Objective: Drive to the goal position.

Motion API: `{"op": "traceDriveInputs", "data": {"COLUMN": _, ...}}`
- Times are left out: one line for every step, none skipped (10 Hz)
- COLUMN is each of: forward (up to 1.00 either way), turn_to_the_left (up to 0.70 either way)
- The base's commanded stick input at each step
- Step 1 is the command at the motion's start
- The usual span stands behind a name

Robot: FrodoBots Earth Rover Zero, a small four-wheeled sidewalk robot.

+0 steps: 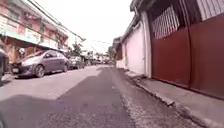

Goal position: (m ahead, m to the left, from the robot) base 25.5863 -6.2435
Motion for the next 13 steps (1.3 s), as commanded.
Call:
{"op": "traceDriveInputs", "data": {"forward": 0.7, "turn_to_the_left": 0.0}}
{"op": "traceDriveInputs", "data": {"forward": 0.7, "turn_to_the_left": 0.0}}
{"op": "traceDriveInputs", "data": {"forward": 0.7, "turn_to_the_left": 0.0}}
{"op": "traceDriveInputs", "data": {"forward": 0.7, "turn_to_the_left": 0.0}}
{"op": "traceDriveInputs", "data": {"forward": 0.7, "turn_to_the_left": 0.0}}
{"op": "traceDriveInputs", "data": {"forward": 0.7, "turn_to_the_left": 0.0}}
{"op": "traceDriveInputs", "data": {"forward": 0.7, "turn_to_the_left": 0.0}}
{"op": "traceDriveInputs", "data": {"forward": 0.7, "turn_to_the_left": 0.0}}
{"op": "traceDriveInputs", "data": {"forward": 0.7, "turn_to_the_left": 0.0}}
{"op": "traceDriveInputs", "data": {"forward": 0.7, "turn_to_the_left": 0.0}}
{"op": "traceDriveInputs", "data": {"forward": 0.7, "turn_to_the_left": 0.0}}
{"op": "traceDriveInputs", "data": {"forward": 0.7, "turn_to_the_left": 0.0}}
{"op": "traceDriveInputs", "data": {"forward": 0.7, "turn_to_the_left": 0.0}}
